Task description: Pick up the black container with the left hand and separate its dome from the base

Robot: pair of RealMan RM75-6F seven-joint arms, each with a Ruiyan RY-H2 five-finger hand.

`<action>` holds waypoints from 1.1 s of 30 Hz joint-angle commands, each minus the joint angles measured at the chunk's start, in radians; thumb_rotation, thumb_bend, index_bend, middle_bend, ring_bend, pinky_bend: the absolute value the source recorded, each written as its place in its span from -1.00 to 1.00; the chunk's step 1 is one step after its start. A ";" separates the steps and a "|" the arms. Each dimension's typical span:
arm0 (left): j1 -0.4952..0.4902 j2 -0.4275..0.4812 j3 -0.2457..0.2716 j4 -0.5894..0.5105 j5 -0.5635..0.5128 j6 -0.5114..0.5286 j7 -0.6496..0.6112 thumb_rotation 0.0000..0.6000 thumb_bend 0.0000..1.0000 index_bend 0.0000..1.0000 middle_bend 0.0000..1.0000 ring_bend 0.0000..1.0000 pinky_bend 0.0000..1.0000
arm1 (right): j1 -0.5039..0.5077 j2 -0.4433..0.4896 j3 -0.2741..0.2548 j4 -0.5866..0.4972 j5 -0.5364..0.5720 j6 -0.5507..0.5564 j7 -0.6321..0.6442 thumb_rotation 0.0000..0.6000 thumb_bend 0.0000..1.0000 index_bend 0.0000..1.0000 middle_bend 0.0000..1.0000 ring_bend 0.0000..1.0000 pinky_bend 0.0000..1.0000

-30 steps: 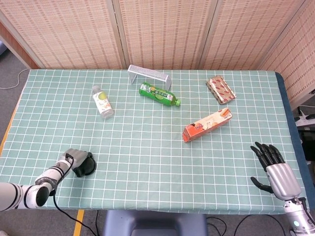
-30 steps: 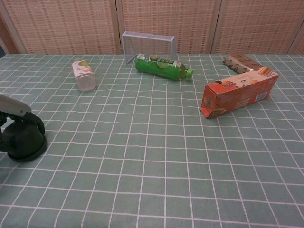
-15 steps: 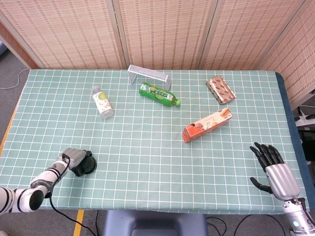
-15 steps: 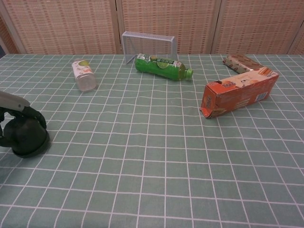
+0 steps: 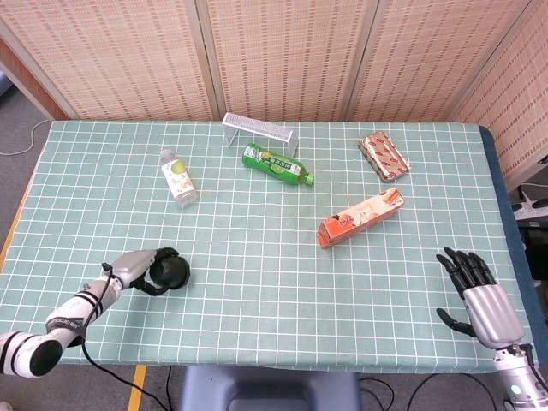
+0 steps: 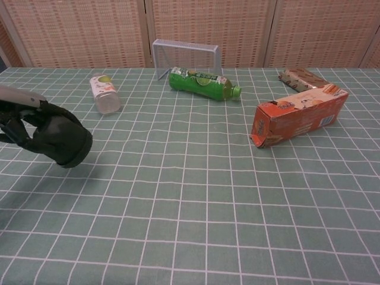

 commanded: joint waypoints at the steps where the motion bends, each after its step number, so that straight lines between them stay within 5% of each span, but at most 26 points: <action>1: 0.222 0.010 -0.206 0.052 0.288 0.073 -0.465 1.00 0.47 0.67 0.58 0.42 0.82 | 0.001 -0.001 -0.001 0.000 0.000 -0.002 -0.002 1.00 -0.65 -1.00 -1.00 -1.00 -1.00; 7: 0.294 0.012 -0.282 0.121 0.472 0.088 -0.877 1.00 0.51 0.67 0.58 0.42 0.83 | 0.000 -0.001 -0.002 -0.001 -0.002 -0.002 -0.003 1.00 -0.65 -1.00 -1.00 -1.00 -1.00; 15: 0.248 0.030 -0.210 0.211 0.615 -0.024 -0.829 1.00 0.53 0.68 0.58 0.44 0.86 | -0.001 0.003 -0.004 -0.002 -0.004 0.001 -0.002 1.00 -0.65 -1.00 -1.00 -1.00 -1.00; 22: 0.184 0.028 -0.148 0.232 0.561 -0.148 -0.350 1.00 0.55 0.71 0.61 0.47 0.90 | -0.001 0.006 -0.002 -0.002 -0.002 0.000 -0.001 1.00 -0.65 -1.00 -1.00 -1.00 -1.00; 27: 0.077 0.051 -0.046 0.229 0.384 -0.268 0.171 1.00 0.59 0.74 0.63 0.49 0.92 | -0.001 0.007 -0.001 0.000 0.000 -0.001 -0.016 1.00 -0.65 -1.00 -1.00 -1.00 -1.00; 30: -0.063 0.048 0.118 0.216 0.136 -0.310 0.423 1.00 0.62 0.73 0.62 0.47 0.89 | 0.000 0.009 -0.001 -0.002 0.001 -0.003 -0.014 1.00 -0.65 -1.00 -1.00 -1.00 -1.00; 33: -0.235 -0.026 0.355 0.168 -0.222 -0.135 0.660 1.00 0.64 0.72 0.60 0.45 0.88 | -0.001 0.013 -0.002 -0.003 -0.001 -0.001 -0.007 1.00 -0.65 -1.00 -1.00 -1.00 -1.00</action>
